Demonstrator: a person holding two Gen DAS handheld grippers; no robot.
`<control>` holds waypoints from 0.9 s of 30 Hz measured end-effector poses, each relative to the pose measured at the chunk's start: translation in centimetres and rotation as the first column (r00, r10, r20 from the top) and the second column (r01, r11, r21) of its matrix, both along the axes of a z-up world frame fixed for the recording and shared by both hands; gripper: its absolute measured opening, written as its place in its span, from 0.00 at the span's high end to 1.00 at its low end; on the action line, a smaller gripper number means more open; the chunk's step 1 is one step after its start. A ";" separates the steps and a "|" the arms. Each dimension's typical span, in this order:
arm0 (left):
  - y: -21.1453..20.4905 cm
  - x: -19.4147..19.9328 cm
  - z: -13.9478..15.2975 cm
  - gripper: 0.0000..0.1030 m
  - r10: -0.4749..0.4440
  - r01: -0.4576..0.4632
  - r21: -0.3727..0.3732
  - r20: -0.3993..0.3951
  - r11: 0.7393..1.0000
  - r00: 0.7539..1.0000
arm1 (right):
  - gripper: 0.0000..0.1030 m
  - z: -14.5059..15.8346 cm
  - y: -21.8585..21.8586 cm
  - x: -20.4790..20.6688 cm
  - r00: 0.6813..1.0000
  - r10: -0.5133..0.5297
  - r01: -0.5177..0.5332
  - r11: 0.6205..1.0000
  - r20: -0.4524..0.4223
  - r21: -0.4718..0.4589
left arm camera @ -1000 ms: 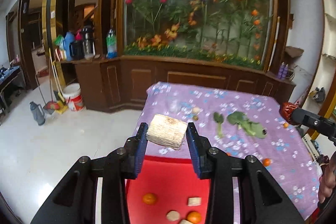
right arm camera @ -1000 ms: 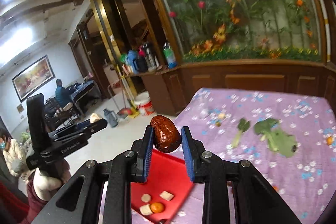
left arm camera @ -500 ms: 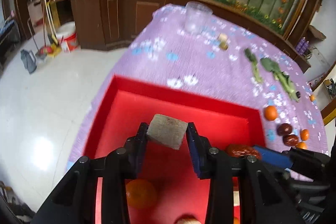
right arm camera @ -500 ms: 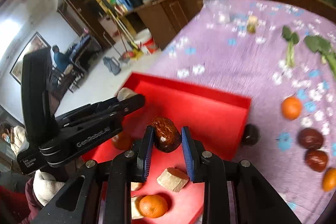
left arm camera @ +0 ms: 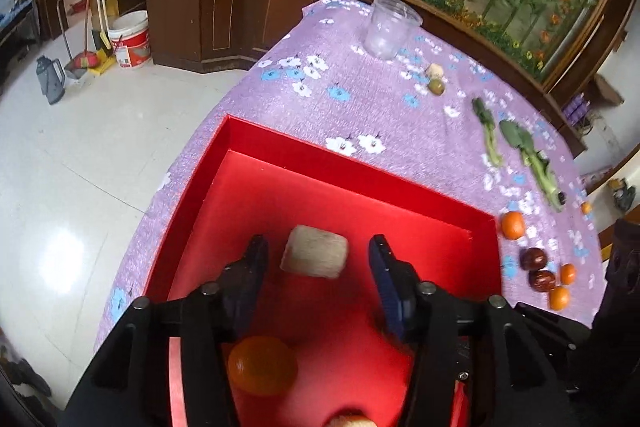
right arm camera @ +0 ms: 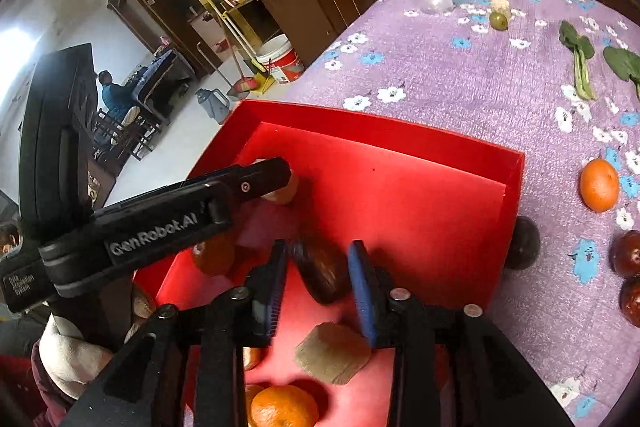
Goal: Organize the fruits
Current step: 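Carry the yam piece and red date over the red tray and release both, then move both tools back over the table toward a chestnut and an orange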
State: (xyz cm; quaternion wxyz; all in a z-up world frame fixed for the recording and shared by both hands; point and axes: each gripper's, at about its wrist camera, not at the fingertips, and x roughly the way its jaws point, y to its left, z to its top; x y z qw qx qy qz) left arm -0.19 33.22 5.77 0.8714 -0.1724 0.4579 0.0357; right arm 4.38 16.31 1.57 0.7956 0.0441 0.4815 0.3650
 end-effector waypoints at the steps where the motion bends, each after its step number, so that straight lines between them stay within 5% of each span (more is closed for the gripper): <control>1: 0.1 -0.3 0.4 0.46 0.002 -0.002 -0.015 0.008 1.000 1.000 | 0.60 0.5 -0.2 -0.3 1.000 -0.002 0.002 1.000 0.013 0.002; 7: -0.5 -3.9 4.6 0.20 0.039 -0.032 -0.062 0.123 0.998 0.992 | 0.47 3.4 -3.4 -2.3 0.996 -0.042 0.040 0.999 0.084 0.018; 18: -7.7 -8.5 6.2 0.20 -0.018 0.045 -0.160 0.171 0.986 0.985 | 0.45 3.6 -13.3 -7.5 0.975 -0.178 0.177 0.984 0.132 0.017; 27: -13.4 -8.3 4.6 0.20 -0.086 0.099 -0.100 0.132 0.990 0.988 | 0.45 1.2 -24.0 -9.4 0.931 -0.341 0.347 0.937 0.128 -0.029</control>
